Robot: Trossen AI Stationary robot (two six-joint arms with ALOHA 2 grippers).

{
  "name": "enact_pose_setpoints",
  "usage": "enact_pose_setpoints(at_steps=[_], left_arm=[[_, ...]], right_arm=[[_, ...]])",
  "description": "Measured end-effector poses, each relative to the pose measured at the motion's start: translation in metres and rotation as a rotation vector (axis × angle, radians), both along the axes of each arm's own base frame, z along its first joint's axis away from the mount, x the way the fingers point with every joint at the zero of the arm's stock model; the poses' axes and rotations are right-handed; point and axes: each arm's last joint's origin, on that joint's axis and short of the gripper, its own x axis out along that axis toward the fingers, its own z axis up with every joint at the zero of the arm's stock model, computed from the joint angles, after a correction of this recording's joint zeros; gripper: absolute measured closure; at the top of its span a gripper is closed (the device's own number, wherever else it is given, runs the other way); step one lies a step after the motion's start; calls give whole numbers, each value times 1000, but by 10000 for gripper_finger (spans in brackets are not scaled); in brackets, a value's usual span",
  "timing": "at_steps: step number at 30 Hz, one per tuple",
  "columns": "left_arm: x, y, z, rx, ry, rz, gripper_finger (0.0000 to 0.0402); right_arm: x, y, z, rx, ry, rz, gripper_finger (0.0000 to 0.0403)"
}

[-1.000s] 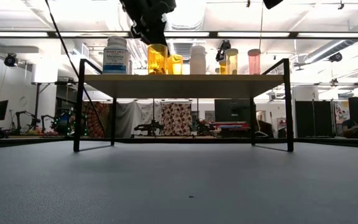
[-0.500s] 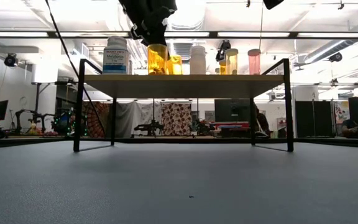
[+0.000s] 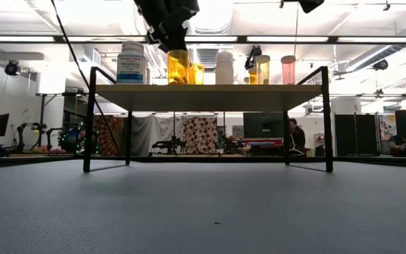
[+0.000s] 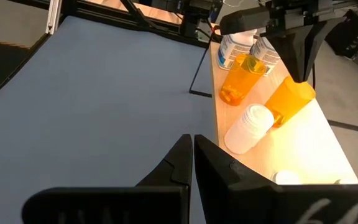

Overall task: Pick and place medicine bottles onto shelf by color
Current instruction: Put the large orange bottle on the shelf

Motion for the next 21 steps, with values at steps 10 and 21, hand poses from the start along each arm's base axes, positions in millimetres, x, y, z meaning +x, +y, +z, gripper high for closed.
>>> enact_pose_setpoints(at_steps=[10, 21], left_arm=[[-3, 0, -2, -11, 22, 35, 402], [-8, -1, 12, -13, -22, 39, 402]], right_arm=[[0, 0, 0, -1, 2, 0, 394], [0, 0, 0, -1, 2, 0, 394]])
